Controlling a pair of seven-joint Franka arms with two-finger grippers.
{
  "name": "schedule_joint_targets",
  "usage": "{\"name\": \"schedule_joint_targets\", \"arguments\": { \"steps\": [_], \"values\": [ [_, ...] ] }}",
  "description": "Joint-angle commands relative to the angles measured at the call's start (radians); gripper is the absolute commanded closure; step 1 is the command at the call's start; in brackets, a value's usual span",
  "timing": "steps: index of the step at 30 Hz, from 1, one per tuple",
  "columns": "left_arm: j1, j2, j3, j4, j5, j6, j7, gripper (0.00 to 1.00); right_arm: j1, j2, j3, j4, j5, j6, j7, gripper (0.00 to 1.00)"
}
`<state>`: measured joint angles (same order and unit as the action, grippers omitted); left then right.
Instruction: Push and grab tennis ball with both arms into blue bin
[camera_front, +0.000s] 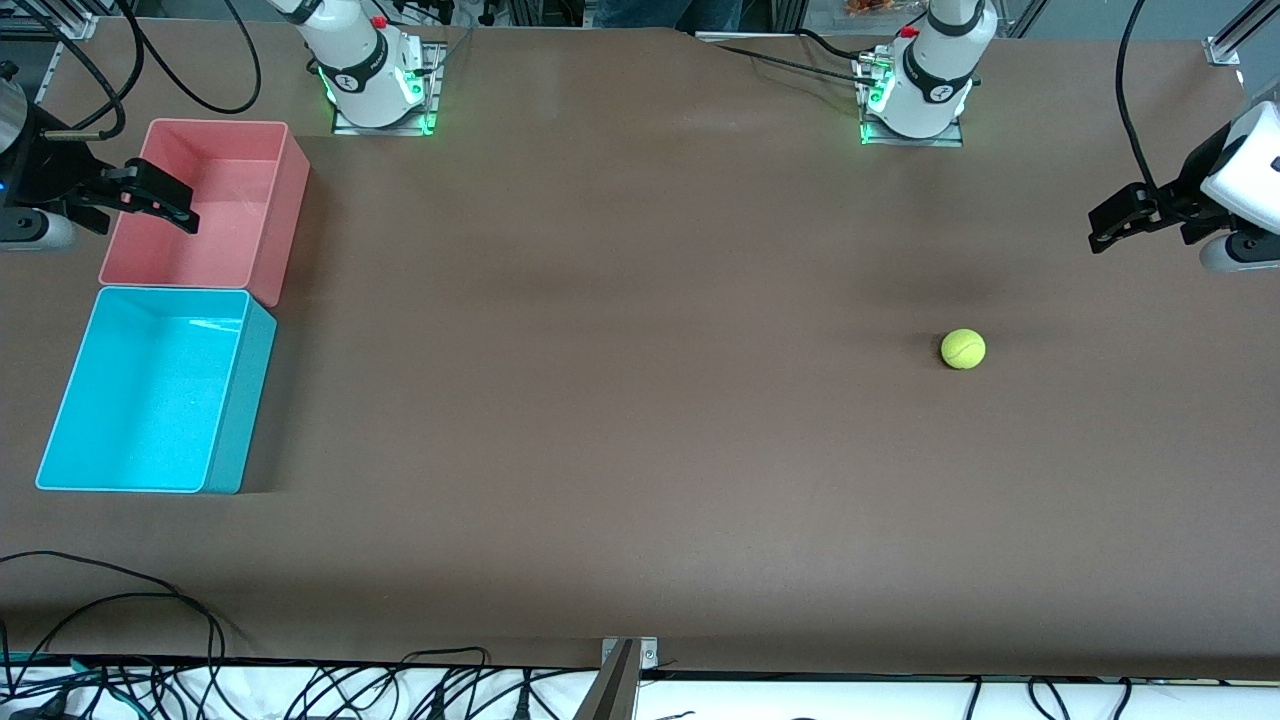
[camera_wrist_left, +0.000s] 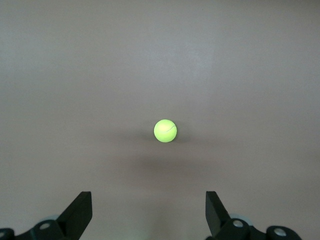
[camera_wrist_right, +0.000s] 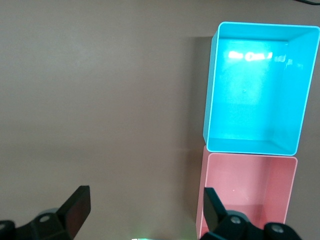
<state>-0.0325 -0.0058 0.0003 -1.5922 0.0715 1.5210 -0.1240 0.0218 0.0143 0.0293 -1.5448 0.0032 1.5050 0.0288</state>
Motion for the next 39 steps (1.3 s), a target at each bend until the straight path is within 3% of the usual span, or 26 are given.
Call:
{"name": "schedule_joint_targets", "arguments": {
  "steps": [1, 39],
  "values": [
    [-0.001, -0.017, 0.004, -0.011, -0.015, -0.005, 0.020, 0.00, 0.004, -0.002, -0.003, 0.003, -0.014, 0.000, -0.006, 0.00],
    [0.005, -0.017, 0.004, -0.012, -0.055, -0.005, 0.020, 0.00, 0.004, 0.006, -0.003, 0.011, -0.009, 0.006, -0.012, 0.00]
  ]
}}
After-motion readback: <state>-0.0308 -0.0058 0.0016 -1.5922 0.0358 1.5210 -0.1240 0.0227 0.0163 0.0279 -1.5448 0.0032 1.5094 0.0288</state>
